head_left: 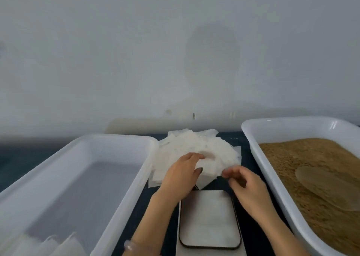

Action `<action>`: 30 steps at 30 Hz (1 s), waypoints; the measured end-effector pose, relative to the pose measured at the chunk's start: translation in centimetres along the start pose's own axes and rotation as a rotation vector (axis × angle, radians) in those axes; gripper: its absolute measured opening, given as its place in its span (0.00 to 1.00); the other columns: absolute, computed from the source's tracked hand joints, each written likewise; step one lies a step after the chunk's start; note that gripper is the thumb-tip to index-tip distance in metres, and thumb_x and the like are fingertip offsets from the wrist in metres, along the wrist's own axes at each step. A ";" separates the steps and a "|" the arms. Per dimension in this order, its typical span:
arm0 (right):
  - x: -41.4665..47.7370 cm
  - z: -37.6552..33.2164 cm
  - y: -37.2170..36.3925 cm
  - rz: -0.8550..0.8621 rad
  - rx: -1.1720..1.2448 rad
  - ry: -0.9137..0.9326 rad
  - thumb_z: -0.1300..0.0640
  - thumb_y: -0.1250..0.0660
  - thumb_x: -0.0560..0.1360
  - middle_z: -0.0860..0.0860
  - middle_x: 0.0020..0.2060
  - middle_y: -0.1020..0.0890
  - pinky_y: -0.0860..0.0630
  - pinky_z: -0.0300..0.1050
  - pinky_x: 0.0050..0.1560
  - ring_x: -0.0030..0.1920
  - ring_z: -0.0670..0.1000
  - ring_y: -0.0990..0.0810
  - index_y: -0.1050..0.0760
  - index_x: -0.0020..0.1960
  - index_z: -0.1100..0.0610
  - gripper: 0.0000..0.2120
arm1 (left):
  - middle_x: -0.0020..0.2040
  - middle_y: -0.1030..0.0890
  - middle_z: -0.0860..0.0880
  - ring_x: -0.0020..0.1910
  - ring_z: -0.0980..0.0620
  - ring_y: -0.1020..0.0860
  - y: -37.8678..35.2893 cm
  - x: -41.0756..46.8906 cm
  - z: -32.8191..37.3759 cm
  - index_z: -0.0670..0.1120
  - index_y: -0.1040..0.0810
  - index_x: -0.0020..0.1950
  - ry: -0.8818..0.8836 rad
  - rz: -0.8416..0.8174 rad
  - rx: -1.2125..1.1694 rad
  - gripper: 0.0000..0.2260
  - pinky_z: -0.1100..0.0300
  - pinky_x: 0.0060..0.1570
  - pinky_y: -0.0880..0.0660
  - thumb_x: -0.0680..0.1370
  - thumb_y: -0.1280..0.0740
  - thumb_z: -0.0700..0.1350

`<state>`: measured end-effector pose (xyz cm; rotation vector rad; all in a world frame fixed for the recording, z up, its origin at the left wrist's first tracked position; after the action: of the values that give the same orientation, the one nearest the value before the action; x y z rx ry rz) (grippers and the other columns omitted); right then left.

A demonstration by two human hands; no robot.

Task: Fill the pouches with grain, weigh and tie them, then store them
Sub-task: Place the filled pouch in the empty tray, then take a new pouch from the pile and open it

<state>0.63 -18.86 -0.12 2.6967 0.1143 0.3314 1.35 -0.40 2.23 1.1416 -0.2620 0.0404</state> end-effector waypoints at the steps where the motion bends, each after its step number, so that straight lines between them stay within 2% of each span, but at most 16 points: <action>1: 0.1 0.9 0.2 0.011 0.005 -0.034 0.68 0.33 0.76 0.40 0.43 0.16 0.22 0.38 0.56 0.47 0.34 0.20 0.20 0.47 0.47 0.16 | 0.71 0.28 0.55 0.69 0.53 0.29 -1.4 1.4 -1.0 0.53 0.30 0.72 0.000 -0.062 0.004 0.19 0.57 0.66 0.31 0.81 0.36 0.47; 3: 0.2 2.0 0.0 -0.004 0.029 -0.067 0.69 0.33 0.76 0.41 0.43 0.15 0.22 0.38 0.55 0.47 0.35 0.19 0.20 0.47 0.48 0.15 | 0.73 0.30 0.55 0.71 0.53 0.31 -3.4 3.2 -2.4 0.53 0.30 0.74 -0.008 -0.133 0.034 0.23 0.58 0.69 0.34 0.79 0.33 0.48; 6: 0.5 2.2 -0.5 -0.036 0.044 -0.069 0.67 0.33 0.76 0.35 0.43 0.16 0.24 0.31 0.49 0.47 0.35 0.19 0.19 0.47 0.47 0.15 | 0.71 0.27 0.58 0.69 0.55 0.28 -4.0 4.2 -3.4 0.55 0.25 0.69 -0.076 -0.059 0.092 0.19 0.57 0.65 0.30 0.78 0.31 0.50; 9: 0.5 2.6 -0.6 -0.040 0.048 -0.066 0.67 0.33 0.76 0.36 0.43 0.16 0.26 0.28 0.47 0.47 0.35 0.19 0.19 0.48 0.48 0.14 | 0.64 0.20 0.57 0.61 0.52 0.22 -3.5 3.8 -3.3 0.53 0.19 0.62 -0.135 0.021 0.084 0.12 0.53 0.57 0.25 0.80 0.33 0.48; 12: 0.5 2.8 -0.7 -0.062 0.057 -0.084 0.67 0.33 0.77 0.41 0.45 0.15 0.26 0.27 0.46 0.47 0.34 0.19 0.19 0.49 0.49 0.13 | 0.51 0.16 0.53 0.49 0.49 0.20 -2.9 3.5 -2.9 0.50 0.19 0.56 -0.126 0.049 0.108 0.11 0.52 0.48 0.24 0.83 0.40 0.50; 15: 0.6 2.9 -0.7 -0.068 0.059 -0.089 0.66 0.33 0.77 0.41 0.46 0.15 0.26 0.26 0.46 0.48 0.34 0.19 0.19 0.50 0.49 0.13 | 0.36 0.21 0.47 0.37 0.46 0.24 -2.6 3.8 -3.1 0.43 0.21 0.47 -0.025 0.033 0.031 0.12 0.52 0.40 0.26 0.82 0.42 0.46; 17: 0.6 3.0 -0.6 -0.060 0.066 -0.092 0.66 0.33 0.77 0.41 0.45 0.15 0.26 0.27 0.46 0.48 0.35 0.19 0.19 0.50 0.49 0.13 | 0.30 0.28 0.48 0.33 0.47 0.30 -2.5 3.9 -3.1 0.42 0.28 0.37 0.030 -0.003 -0.034 0.12 0.55 0.35 0.32 0.80 0.41 0.44; 21: 0.5 2.9 -0.5 -0.066 0.065 -0.090 0.66 0.33 0.77 0.40 0.45 0.15 0.27 0.27 0.47 0.47 0.34 0.19 0.19 0.50 0.49 0.13 | 0.26 0.36 0.50 0.30 0.51 0.38 -2.0 4.6 -3.1 0.48 0.38 0.29 0.073 -0.031 -0.078 0.19 0.56 0.33 0.38 0.80 0.39 0.44; 26: 0.6 2.5 -0.6 -0.038 0.077 -0.062 0.65 0.32 0.77 0.41 0.44 0.15 0.27 0.24 0.44 0.46 0.34 0.19 0.19 0.50 0.50 0.11 | 0.25 0.38 0.50 0.30 0.50 0.39 -1.7 5.5 -3.3 0.48 0.39 0.27 0.139 0.028 -0.075 0.23 0.56 0.31 0.41 0.79 0.35 0.48; 30: 0.7 2.0 -0.8 -0.049 0.075 -0.043 0.63 0.30 0.77 0.41 0.44 0.15 0.27 0.25 0.44 0.46 0.35 0.19 0.19 0.49 0.50 0.08 | 0.25 0.38 0.49 0.30 0.49 0.39 -0.4 5.9 -2.7 0.46 0.38 0.28 0.185 0.103 -0.089 0.23 0.57 0.32 0.40 0.78 0.32 0.49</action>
<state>1.76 -18.82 -2.11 2.7678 0.1838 0.2594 7.62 1.32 2.15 1.0274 -0.1567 0.2222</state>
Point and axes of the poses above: each hand's wrist, its own x-axis towards the middle knuckle, its own y-axis out of the back of the hand, z = x × y, the point moved 5 cm from there along x, towards the middle knuckle
